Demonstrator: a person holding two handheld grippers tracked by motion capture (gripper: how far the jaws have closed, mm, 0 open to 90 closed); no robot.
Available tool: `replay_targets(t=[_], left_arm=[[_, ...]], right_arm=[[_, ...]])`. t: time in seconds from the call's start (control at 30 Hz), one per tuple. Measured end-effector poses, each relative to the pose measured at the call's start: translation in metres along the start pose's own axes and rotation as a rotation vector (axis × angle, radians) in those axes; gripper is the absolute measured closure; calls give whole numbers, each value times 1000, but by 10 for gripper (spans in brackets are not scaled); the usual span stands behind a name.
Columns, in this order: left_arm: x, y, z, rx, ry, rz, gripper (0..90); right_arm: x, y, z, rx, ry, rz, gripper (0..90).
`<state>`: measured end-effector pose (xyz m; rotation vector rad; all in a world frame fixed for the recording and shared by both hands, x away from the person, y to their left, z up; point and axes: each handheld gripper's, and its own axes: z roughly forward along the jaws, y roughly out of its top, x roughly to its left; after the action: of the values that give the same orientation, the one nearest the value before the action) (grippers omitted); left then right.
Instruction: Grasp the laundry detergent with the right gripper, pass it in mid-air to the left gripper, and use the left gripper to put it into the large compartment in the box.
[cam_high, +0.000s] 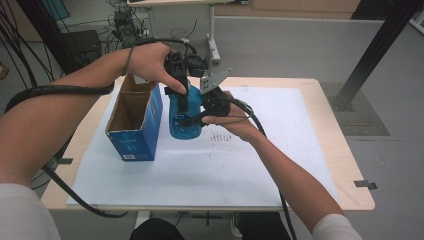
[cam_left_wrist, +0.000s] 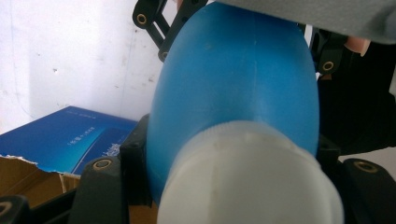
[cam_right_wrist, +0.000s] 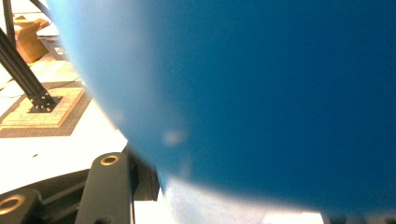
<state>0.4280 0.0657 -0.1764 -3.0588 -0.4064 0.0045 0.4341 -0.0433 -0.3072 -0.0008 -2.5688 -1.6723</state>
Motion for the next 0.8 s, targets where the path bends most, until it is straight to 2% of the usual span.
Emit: replay_targets(t=[0.8], left_arm=[[3, -4, 1, -5, -10, -15, 376]], right_arm=[[-2, -1, 3, -6, -1, 7, 398]])
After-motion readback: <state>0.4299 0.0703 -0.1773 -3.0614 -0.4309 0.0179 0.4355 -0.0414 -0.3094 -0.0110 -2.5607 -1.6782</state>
